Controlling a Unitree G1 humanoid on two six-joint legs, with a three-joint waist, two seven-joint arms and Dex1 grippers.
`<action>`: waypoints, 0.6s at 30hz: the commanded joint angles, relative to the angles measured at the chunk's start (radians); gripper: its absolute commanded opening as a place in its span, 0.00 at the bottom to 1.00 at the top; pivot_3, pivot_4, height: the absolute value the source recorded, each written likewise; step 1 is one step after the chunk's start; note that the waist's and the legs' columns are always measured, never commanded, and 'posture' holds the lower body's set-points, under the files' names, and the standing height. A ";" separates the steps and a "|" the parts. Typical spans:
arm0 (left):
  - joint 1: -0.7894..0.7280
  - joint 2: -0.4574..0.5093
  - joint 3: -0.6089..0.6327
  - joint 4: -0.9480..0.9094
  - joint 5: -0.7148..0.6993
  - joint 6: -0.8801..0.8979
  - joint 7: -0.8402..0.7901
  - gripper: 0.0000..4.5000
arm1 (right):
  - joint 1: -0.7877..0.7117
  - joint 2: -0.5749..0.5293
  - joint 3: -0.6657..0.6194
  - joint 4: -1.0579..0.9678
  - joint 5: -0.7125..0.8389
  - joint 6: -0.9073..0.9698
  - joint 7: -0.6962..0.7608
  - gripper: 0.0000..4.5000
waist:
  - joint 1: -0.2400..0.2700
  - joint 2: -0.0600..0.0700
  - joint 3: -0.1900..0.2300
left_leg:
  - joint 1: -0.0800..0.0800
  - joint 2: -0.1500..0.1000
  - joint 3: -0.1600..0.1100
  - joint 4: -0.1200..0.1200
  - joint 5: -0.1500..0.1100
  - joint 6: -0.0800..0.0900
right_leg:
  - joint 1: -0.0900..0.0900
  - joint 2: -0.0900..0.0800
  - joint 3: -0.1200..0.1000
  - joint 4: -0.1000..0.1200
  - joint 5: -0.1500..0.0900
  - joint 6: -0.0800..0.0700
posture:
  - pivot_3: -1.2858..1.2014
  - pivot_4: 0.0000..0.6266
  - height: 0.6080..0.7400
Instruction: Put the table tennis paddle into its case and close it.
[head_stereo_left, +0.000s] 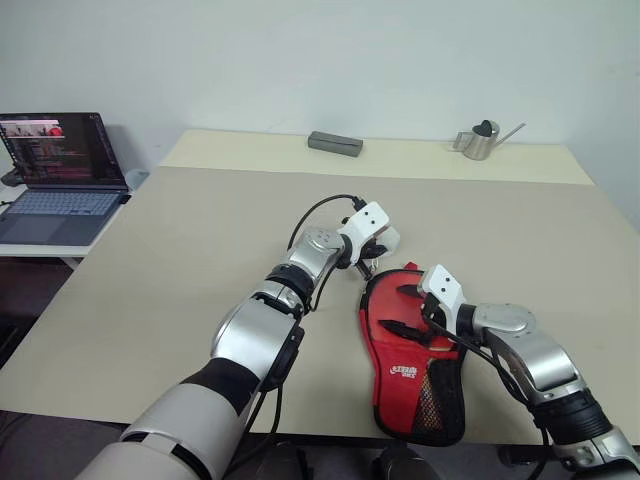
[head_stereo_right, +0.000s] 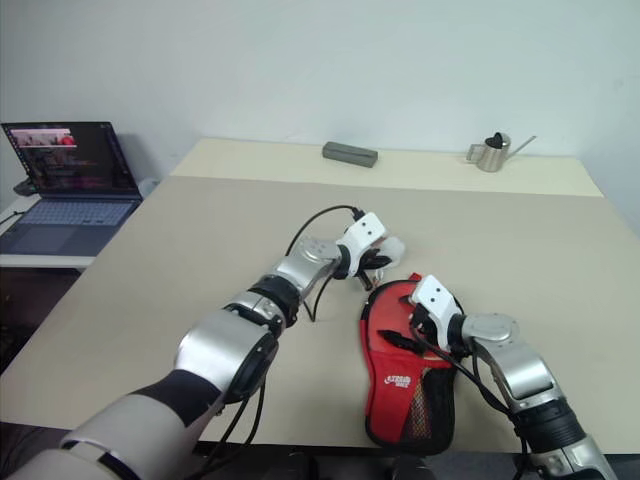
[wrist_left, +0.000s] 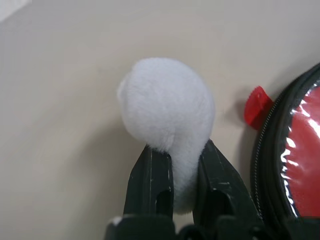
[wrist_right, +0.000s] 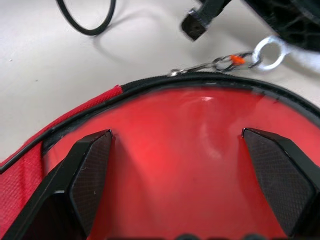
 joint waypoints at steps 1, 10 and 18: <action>-0.048 -0.020 0.004 -0.004 0.029 -0.035 0.060 0.04 | 0.100 -0.038 0.047 0.030 -0.018 0.113 0.005 1.00 | 0.002 0.000 0.000 | 0.000 0.000 0.000 0.000 0.000 0.000 | 0.000 0.000 0.000 0.000 0.000 0.000 | 0.52 0.24 1.00; -0.061 -0.037 -0.015 0.012 0.115 -0.060 0.154 0.04 | 0.160 -0.053 0.045 -0.058 0.006 0.160 -0.016 1.00 | 0.000 0.000 0.000 | 0.000 0.000 -0.001 0.000 0.000 0.000 | 0.001 0.000 -0.001 0.000 0.000 0.001 | 0.52 0.24 1.00; -0.061 -0.056 -0.039 0.021 0.185 -0.085 0.230 0.04 | 0.207 -0.043 0.053 -0.133 0.023 0.204 -0.045 1.00 | 0.000 0.000 0.000 | 0.000 0.000 -0.002 0.000 0.000 0.000 | 0.002 0.000 -0.002 -0.001 0.000 0.001 | 0.52 0.24 1.00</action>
